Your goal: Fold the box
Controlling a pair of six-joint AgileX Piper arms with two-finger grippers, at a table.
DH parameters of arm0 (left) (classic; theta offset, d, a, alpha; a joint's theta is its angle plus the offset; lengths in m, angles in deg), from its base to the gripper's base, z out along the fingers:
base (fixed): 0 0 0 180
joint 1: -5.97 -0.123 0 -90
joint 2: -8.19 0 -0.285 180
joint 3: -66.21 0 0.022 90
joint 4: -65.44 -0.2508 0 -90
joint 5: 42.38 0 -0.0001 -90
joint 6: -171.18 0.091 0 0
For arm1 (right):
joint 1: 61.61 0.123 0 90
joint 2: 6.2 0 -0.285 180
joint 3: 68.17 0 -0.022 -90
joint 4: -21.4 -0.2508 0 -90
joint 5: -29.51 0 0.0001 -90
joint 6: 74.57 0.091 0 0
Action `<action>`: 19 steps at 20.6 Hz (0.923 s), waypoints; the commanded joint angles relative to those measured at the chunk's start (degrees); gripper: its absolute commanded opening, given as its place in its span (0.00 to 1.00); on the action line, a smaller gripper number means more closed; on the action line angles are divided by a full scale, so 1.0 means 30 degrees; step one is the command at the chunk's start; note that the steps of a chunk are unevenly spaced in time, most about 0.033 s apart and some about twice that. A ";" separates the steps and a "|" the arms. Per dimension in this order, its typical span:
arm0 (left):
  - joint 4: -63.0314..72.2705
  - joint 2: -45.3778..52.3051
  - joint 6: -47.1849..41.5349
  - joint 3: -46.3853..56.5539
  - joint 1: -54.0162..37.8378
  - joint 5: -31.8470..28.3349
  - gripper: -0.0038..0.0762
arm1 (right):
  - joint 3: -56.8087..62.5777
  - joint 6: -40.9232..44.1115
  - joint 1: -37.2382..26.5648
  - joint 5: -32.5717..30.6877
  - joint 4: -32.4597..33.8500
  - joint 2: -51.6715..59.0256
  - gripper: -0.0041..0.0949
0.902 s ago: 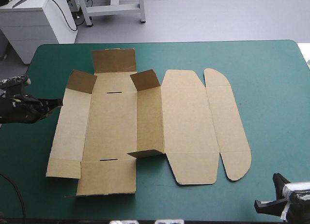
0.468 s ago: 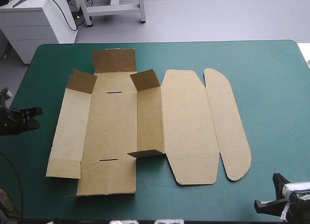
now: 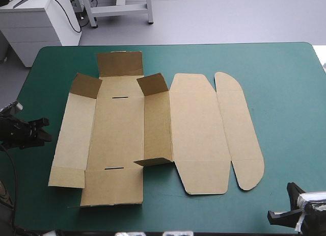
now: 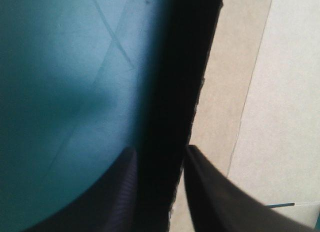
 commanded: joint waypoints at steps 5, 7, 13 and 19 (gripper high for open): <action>0.1338 0.0603 0.0422 0.0176 -0.0047 0.1088 0.59 | -0.0570 -0.0028 0.0038 0.1288 0.0089 0.0227 0.02; 0.2223 0.0603 0.1296 0.1293 -0.0012 0.0549 0.56 | -0.0570 -0.0028 0.0038 0.1288 0.0089 0.0227 0.02; 0.3659 0.0128 0.2506 0.2141 0.0075 0.0702 0.55 | -0.0570 -0.0028 0.0038 0.1288 0.0089 0.0227 0.02; 0.3389 -0.0490 0.2506 0.2141 0.2252 0.0522 0.55 | -0.0570 -0.0028 0.0038 0.1288 0.0089 0.0227 0.02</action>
